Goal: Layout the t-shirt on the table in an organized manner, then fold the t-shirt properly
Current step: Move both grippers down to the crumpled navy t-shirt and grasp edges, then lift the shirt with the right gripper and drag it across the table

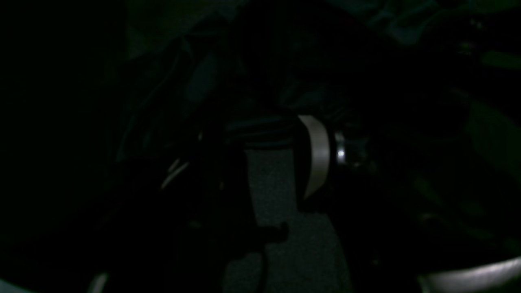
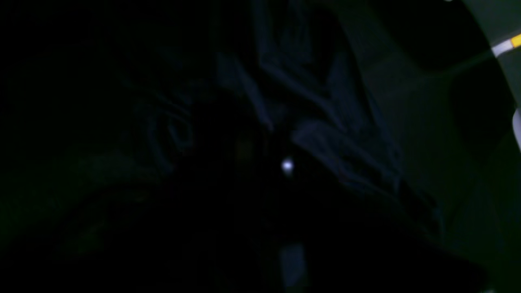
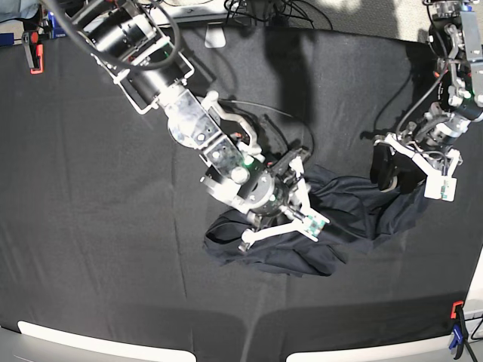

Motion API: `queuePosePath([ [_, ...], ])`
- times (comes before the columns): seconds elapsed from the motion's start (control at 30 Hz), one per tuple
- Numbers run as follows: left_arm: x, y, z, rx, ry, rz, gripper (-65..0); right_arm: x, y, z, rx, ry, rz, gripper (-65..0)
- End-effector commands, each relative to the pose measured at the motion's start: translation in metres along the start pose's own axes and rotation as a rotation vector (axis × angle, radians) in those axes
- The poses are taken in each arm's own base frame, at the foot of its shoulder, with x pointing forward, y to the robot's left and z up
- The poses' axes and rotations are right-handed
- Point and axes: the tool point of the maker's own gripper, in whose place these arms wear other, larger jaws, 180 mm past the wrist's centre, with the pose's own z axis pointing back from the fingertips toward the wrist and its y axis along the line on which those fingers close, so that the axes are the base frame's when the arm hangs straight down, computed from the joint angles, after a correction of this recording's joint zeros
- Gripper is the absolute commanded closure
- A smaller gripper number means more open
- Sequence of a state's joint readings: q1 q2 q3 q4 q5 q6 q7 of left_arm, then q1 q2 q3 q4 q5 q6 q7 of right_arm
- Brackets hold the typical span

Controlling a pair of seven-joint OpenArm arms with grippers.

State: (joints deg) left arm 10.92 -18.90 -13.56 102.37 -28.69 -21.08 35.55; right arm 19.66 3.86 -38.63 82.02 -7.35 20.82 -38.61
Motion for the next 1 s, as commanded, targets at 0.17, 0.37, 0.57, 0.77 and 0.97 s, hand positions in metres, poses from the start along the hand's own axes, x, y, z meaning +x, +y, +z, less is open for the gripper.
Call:
queuePosePath([
  [0.17,0.017,0.001,0.002,-0.005,-0.057,-0.013,-26.0,0.011,-0.01,0.004,-0.019,-0.01,0.015,0.0],
  [0.37,0.016,0.001,0.002,-0.004,-0.049,-0.013,-26.0,-0.017,-0.01,0.013,-0.025,0.093,0.025,0.0],
  [0.57,0.008,0.001,0.002,-0.004,-0.003,-0.013,-26.0,-0.044,0.003,0.048,-0.038,0.113,0.056,0.0],
  [0.77,0.008,0.001,0.002,-0.003,-0.003,-0.012,-26.0,-0.084,0.016,0.092,-0.047,0.197,0.081,0.0],
  [0.97,0.008,0.002,0.002,-0.002,-0.003,-0.012,-26.0,-0.139,0.019,0.132,-0.059,0.345,0.08,0.0],
])
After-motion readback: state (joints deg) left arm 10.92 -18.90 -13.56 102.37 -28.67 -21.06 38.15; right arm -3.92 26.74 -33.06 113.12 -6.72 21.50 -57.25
